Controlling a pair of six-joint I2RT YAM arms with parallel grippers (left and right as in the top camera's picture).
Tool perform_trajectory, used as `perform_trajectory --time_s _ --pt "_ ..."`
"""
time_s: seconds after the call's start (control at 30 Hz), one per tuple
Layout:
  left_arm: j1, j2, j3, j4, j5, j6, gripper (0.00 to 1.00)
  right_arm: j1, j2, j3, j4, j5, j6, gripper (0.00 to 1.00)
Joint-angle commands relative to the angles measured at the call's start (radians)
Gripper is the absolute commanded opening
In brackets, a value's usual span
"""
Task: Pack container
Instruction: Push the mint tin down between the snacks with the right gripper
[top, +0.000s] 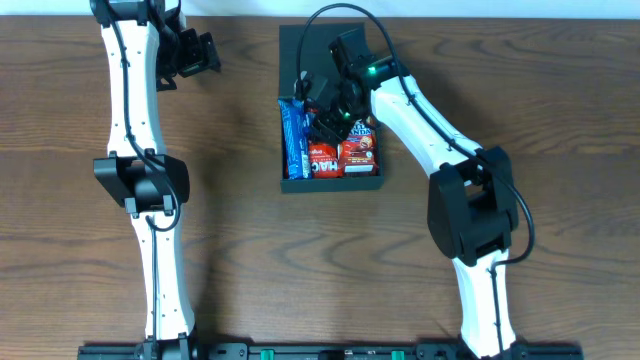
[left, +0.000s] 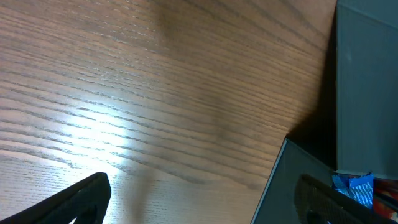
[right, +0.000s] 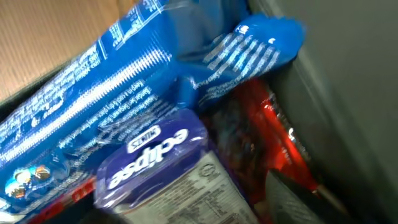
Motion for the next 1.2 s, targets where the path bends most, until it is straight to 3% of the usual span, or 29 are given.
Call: perform_trajectory --time_s 0.0,0.13,1.17 --pt "0.002 -0.010 0.021 -0.032 -0.010 0.022 0.95 0.006 0.002 0.003 0.018 -0.018 0.018 0.61" --pt "0.002 -0.010 0.021 -0.032 -0.010 0.022 0.95 0.006 0.002 0.003 0.024 -0.018 0.036 0.61" --pt "0.002 -0.010 0.021 -0.031 -0.010 0.022 0.95 0.006 0.002 0.007 0.028 -0.019 0.183 0.31"
